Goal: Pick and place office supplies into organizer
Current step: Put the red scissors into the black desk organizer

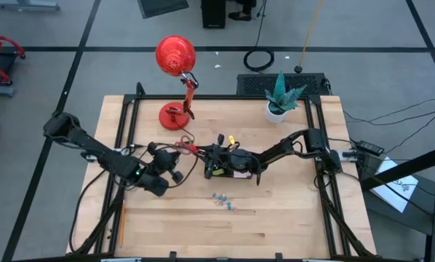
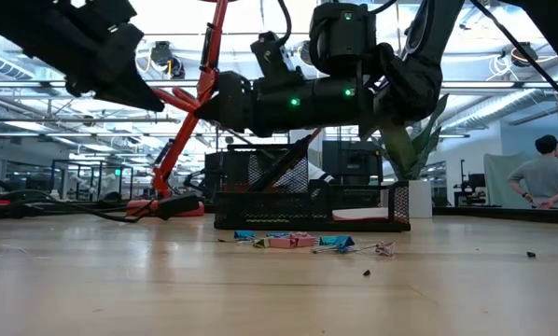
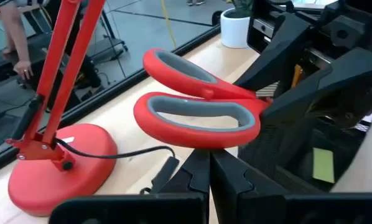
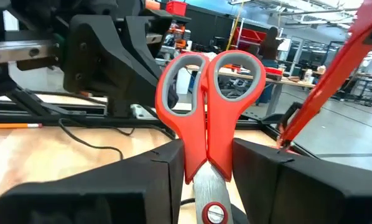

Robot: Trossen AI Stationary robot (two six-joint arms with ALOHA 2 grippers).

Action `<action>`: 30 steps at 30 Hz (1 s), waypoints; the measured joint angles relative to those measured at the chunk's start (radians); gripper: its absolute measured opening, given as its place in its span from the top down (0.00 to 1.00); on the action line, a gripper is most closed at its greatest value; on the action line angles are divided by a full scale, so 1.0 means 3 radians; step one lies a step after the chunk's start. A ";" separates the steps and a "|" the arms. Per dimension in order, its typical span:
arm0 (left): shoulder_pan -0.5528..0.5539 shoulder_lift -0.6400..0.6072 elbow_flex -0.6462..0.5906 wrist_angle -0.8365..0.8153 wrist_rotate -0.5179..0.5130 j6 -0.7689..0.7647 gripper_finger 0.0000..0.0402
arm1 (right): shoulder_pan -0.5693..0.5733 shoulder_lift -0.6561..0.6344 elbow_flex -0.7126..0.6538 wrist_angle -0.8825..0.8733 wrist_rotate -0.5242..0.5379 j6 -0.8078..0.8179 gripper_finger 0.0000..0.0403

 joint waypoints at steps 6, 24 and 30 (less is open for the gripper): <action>0.0249 0.0001 -0.0001 0.0469 0.0327 0.0665 0.99 | -0.0003 -0.0003 -0.0013 -0.0020 0.0022 -0.0008 0.76; 0.0535 0.0001 0.0003 0.1192 0.1168 0.1818 0.99 | 0.0015 -0.0059 -0.0178 0.0152 0.0243 0.0119 0.51; 0.0536 0.0001 0.0004 0.1249 0.1167 0.1904 0.99 | 0.0032 -0.0253 -0.0178 -0.0104 0.0245 0.0055 0.52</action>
